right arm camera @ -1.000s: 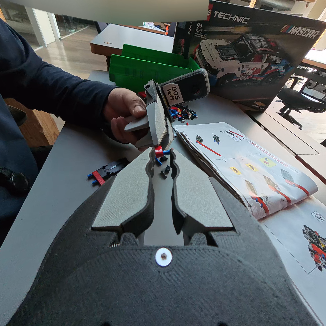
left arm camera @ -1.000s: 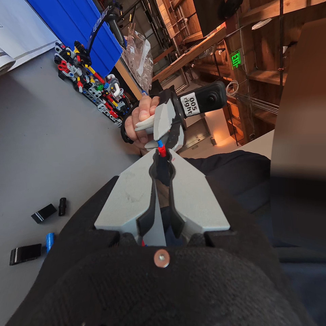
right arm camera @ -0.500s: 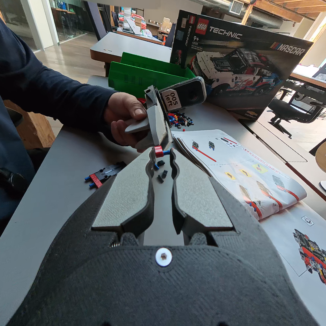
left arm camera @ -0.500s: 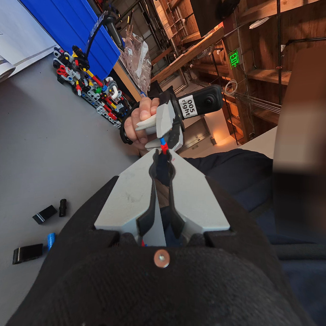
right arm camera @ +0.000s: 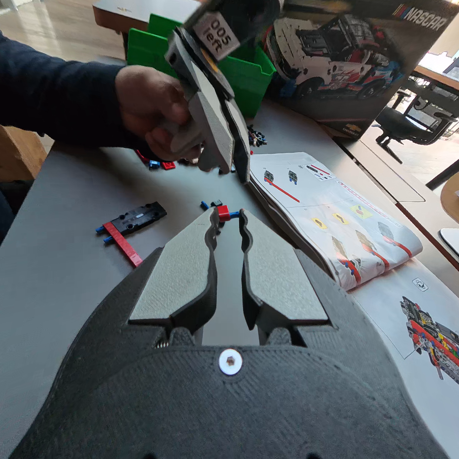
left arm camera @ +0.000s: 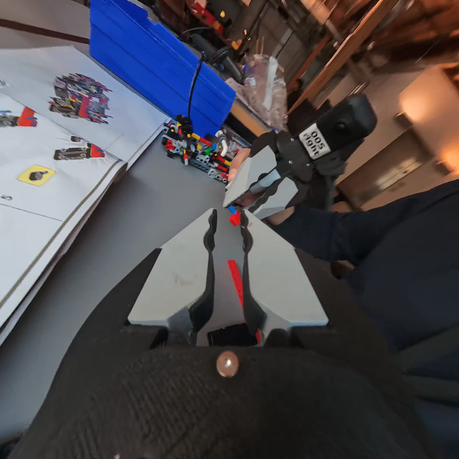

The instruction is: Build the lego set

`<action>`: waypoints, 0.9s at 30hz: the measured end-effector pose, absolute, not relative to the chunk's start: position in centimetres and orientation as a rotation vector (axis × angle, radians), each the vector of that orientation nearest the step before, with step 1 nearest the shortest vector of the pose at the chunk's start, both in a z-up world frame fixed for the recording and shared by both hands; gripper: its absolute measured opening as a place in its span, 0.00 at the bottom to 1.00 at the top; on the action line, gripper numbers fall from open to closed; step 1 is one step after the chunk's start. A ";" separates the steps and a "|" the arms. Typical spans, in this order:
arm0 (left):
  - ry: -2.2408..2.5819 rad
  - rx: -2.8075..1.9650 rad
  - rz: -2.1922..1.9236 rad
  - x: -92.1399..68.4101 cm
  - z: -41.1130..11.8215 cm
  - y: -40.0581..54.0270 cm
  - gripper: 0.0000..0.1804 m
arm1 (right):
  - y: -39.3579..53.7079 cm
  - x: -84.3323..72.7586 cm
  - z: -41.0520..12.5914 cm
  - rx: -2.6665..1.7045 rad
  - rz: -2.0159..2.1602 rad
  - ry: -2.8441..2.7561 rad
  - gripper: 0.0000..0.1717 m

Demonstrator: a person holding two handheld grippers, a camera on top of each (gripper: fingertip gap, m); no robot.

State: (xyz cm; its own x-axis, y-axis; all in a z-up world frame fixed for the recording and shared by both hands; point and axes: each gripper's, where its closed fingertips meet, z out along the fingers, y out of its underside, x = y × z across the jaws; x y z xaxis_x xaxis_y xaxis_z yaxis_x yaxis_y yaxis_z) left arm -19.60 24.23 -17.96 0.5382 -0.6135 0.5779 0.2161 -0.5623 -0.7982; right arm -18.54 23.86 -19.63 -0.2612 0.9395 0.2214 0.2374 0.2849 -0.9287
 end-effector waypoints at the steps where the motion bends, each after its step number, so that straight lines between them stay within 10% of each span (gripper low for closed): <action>1: 0.350 -1.864 -1.095 -19.5 -17.9 24.2 0.09 | 24.0 -18.6 -20.1 -1.093 1.010 -1.710 0.08; 27: 0.360 -1.927 -0.982 -19.6 -18.6 24.1 0.08 | 27.9 -19.5 -23.2 -1.288 0.950 -1.700 0.08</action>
